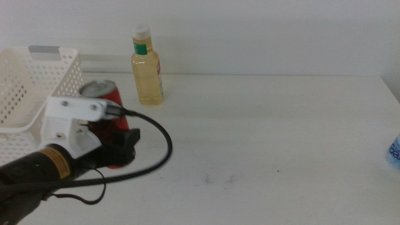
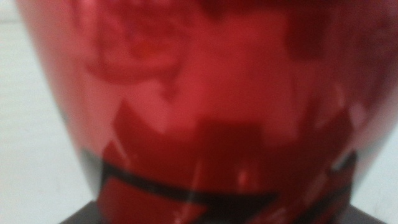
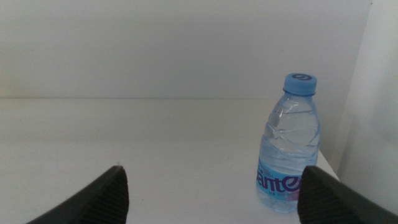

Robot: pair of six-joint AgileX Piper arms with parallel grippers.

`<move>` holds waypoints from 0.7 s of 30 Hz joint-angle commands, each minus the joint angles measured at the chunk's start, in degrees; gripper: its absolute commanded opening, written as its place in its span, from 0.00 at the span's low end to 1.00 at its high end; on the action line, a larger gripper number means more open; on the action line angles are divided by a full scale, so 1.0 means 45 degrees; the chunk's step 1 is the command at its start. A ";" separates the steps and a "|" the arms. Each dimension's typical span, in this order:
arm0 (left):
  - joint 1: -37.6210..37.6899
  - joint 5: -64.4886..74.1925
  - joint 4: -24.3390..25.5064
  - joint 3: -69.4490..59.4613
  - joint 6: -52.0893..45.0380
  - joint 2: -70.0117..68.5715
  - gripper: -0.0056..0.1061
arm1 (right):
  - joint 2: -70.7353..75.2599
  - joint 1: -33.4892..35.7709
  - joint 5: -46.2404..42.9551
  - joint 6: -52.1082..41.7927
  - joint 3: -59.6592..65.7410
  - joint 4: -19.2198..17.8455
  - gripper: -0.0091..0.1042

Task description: Use arms to grab the bottles and put them into the dustbin to the left of the table.

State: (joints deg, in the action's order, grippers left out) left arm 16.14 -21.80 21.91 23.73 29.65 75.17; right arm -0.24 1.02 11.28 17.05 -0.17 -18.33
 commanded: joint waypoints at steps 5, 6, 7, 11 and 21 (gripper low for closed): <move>0.0105 0.0019 -0.0496 0.0141 0.0268 -0.1191 0.03 | 0.0053 -0.0065 -0.0123 -0.0024 0.0039 -0.0143 0.90; 0.0105 0.0019 -0.0496 0.0141 0.0268 -0.1191 0.03 | 0.0053 -0.0065 -0.0123 -0.0024 0.0039 -0.0143 0.90; 0.0105 0.0127 -0.0496 0.0225 0.0268 -0.1189 0.03 | 0.0053 -0.0065 -0.0123 -0.0024 0.0039 -0.0143 0.90; 0.0105 0.0726 -0.0496 0.0512 0.0268 -0.1189 0.03 | 0.0053 -0.0065 -0.0123 -0.0024 0.0039 -0.0143 0.90; 0.0105 0.7476 -0.2646 0.3802 -0.2500 -0.1189 0.03 | 0.0053 -0.0065 -0.0123 -0.0024 0.0039 -0.0143 0.90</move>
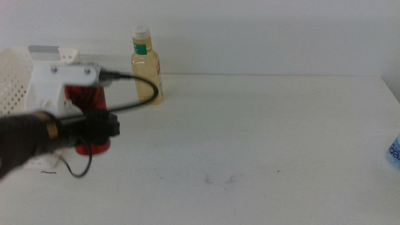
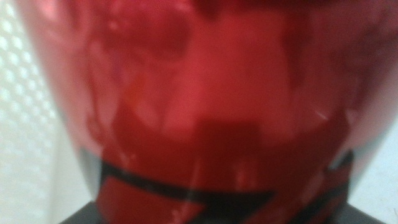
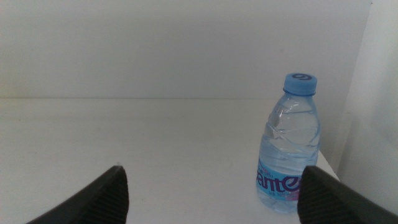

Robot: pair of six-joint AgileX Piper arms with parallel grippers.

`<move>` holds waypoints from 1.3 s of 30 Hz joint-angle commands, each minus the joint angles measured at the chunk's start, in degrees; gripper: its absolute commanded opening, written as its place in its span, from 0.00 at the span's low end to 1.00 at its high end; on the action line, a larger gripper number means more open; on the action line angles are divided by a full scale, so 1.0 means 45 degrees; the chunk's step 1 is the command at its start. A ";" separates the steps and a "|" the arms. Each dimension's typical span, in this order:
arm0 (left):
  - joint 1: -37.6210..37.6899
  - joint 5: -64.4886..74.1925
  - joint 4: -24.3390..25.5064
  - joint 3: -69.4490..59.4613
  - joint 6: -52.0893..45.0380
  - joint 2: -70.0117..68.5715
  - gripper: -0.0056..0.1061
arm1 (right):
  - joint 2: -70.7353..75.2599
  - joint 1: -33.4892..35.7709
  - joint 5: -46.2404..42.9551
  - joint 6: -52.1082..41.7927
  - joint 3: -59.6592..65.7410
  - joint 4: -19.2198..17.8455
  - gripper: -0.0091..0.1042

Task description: Use arms to grab the bottles and put them into the dustbin to the left of the table.

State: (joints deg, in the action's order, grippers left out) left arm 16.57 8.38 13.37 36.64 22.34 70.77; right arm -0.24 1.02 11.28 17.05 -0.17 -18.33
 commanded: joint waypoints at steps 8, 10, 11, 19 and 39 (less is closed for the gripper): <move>-0.2696 0.7372 -0.5215 0.6938 -0.7157 0.0524 0.03 | 0.0053 -0.0065 -0.0123 -0.0024 0.0039 -0.0143 0.90; -0.3654 0.9041 -0.5334 0.8669 -0.7786 0.1291 0.03 | 0.0053 -0.0065 -0.0123 -0.0024 0.0039 -0.0143 0.90; -0.4013 0.9526 -0.5276 0.9323 -0.7949 0.1640 0.03 | 0.0053 -0.0065 -0.0123 -0.0024 0.0039 -0.0143 0.90; -0.6465 1.2808 -0.5332 1.3860 -0.8426 0.5161 0.03 | 0.0053 -0.0065 -0.0123 -0.0024 0.0039 -0.0143 0.90; -0.7618 1.1350 -0.5326 1.4219 -0.9660 1.0961 0.17 | 0.0053 -0.0065 -0.0123 -0.0024 0.0039 -0.0143 0.90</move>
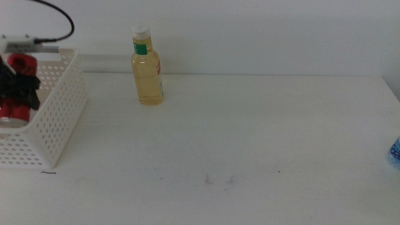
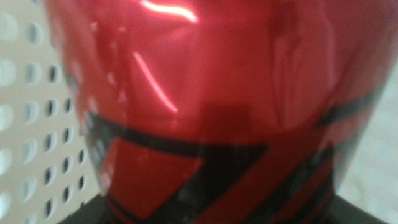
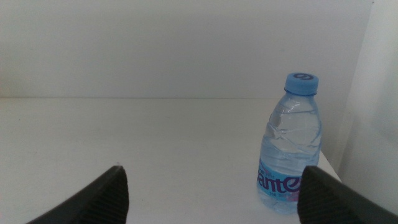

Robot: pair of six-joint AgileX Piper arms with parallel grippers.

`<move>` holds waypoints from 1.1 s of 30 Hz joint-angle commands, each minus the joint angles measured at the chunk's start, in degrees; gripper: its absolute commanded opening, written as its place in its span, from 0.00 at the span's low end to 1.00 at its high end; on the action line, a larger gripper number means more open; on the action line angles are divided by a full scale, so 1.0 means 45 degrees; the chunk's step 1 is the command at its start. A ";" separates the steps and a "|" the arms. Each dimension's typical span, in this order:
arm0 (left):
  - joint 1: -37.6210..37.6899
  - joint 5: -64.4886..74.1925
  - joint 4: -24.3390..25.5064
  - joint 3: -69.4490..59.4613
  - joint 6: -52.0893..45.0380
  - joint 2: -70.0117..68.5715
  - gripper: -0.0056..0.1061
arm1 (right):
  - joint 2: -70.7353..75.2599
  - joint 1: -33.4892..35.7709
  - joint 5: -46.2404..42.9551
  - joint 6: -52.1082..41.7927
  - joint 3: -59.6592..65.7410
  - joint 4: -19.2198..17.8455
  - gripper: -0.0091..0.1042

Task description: Use arms to grab the bottles and put them into the dustbin to the left of the table.

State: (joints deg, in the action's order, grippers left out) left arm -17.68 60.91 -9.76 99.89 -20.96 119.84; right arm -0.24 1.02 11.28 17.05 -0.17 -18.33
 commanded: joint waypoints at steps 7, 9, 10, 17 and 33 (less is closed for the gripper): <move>0.0014 -0.0636 -0.0272 0.0165 -0.0679 0.0597 0.62 | 0.0053 -0.0065 -0.0123 -0.0024 0.0039 -0.0143 0.90; 0.0014 -0.0751 -0.0368 0.0165 -0.0679 0.0597 0.77 | 0.0053 -0.0065 -0.0123 -0.0024 0.0039 -0.0143 0.90; 0.0014 -0.0751 -0.0429 0.0165 -0.0679 0.0533 0.84 | 0.0053 -0.0065 -0.0123 -0.0024 0.0039 -0.0143 0.90; 0.0014 0.0026 -0.1262 0.0165 -0.0571 -0.1295 0.89 | 0.0053 -0.0065 -0.0123 -0.0024 0.0039 -0.0143 0.90; 0.4837 -0.3684 -0.0630 -0.5492 0.2584 -0.9410 0.89 | 0.0053 -0.0065 -0.0123 -0.0024 0.0039 -0.0143 0.90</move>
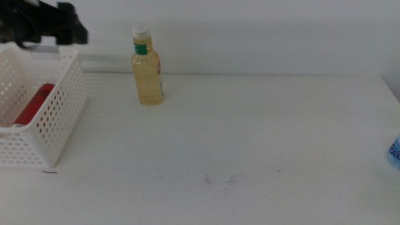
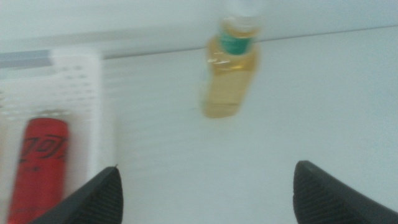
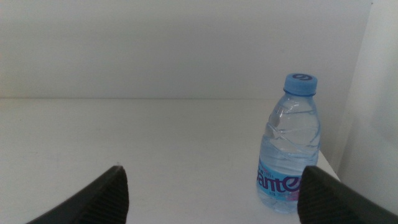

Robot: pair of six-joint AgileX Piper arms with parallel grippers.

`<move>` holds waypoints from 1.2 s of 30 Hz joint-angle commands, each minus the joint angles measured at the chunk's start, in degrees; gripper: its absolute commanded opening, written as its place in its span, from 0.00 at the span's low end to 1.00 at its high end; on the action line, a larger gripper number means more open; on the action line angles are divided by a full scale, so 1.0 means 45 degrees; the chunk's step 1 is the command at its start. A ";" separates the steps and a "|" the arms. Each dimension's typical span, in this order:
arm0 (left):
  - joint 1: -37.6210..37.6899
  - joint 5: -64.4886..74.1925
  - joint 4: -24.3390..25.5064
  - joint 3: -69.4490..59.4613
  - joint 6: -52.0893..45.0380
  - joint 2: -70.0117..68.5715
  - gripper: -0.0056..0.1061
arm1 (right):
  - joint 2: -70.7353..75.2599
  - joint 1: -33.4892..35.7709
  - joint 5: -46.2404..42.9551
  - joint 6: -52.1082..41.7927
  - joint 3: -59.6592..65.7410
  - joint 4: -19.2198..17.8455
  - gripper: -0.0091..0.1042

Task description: Use arms to grab the bottles and put them into the dustbin to the left of the table.

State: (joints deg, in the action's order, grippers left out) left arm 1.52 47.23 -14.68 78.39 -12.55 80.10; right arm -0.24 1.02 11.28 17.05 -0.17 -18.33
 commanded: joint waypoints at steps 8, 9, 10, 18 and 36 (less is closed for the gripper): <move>0.3371 -0.8774 0.1415 -0.5956 0.1169 -0.1769 0.89 | 0.0053 -0.0065 -0.0123 -0.0024 0.0039 -0.0143 0.90; 0.3706 -1.0948 0.1415 -0.7068 0.1127 -0.1613 0.89 | 0.0053 -0.0065 -0.0123 -0.0024 0.0039 -0.0143 0.90; 0.3987 -1.2630 0.1388 -0.7900 0.1127 -0.1323 0.89 | 0.0053 -0.0065 -0.0123 -0.0024 0.0039 -0.0143 0.90; 0.4386 -2.1539 0.0932 -1.0153 0.1259 0.3910 0.89 | 0.0053 -0.0065 -0.0123 -0.0024 0.0039 -0.0143 0.90; 0.4361 -2.3402 0.0000 -0.8402 0.2516 0.7333 0.89 | 0.0053 -0.0065 -0.0123 -0.0024 0.0039 -0.0143 0.90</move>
State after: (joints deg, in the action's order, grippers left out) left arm 21.00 -59.87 -14.02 39.24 -0.89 112.66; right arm -0.24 1.02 11.28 17.05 -0.17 -18.33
